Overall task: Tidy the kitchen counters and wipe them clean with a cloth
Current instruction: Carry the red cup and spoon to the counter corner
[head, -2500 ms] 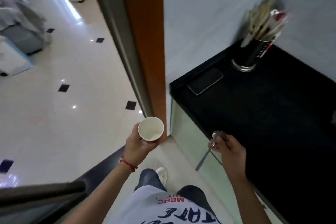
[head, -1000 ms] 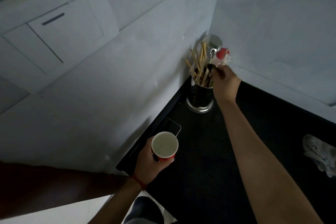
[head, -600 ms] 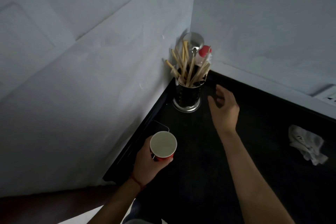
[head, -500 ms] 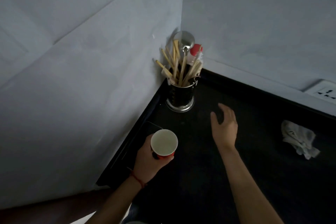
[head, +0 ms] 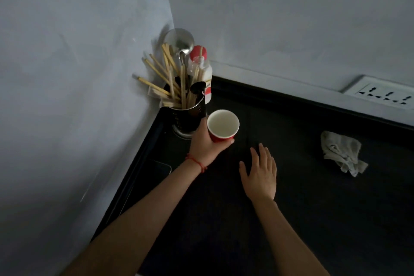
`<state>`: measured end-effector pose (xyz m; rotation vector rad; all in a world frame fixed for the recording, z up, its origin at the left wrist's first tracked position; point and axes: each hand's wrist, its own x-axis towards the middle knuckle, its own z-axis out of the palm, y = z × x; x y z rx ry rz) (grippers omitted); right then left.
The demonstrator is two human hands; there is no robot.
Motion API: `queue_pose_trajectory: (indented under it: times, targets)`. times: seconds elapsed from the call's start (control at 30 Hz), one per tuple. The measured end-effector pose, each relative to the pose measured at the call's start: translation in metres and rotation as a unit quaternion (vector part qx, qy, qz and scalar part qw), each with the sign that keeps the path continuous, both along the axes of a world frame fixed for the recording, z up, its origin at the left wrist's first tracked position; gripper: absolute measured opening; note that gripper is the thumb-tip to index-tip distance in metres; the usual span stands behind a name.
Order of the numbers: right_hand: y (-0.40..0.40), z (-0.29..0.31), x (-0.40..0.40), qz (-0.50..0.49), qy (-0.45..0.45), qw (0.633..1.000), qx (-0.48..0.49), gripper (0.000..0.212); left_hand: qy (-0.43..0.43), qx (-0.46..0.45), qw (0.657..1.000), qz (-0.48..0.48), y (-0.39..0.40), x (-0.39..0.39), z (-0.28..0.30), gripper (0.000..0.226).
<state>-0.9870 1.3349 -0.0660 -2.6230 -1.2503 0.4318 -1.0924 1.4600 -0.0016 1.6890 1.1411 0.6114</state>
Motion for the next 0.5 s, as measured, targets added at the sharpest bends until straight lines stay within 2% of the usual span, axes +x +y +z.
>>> queue_pose_trajectory:
  times: [0.17, 0.3, 0.5]
  targets:
    - [0.000, -0.004, 0.001, -0.001, -0.019, 0.999, 0.028, 0.056, -0.004, -0.008, 0.999, 0.046, 0.038, 0.048, -0.011, 0.078]
    - [-0.001, -0.009, 0.002, 0.003, -0.034, 0.999, 0.031, 0.054, 0.005, -0.005, 0.998, 0.064, 0.053, 0.072, -0.020, 0.067]
    - [-0.002, -0.012, 0.002, 0.001, -0.046, 0.998, 0.030, 0.054, 0.002, -0.006, 0.996, 0.090, 0.065, 0.083, -0.036, 0.069]
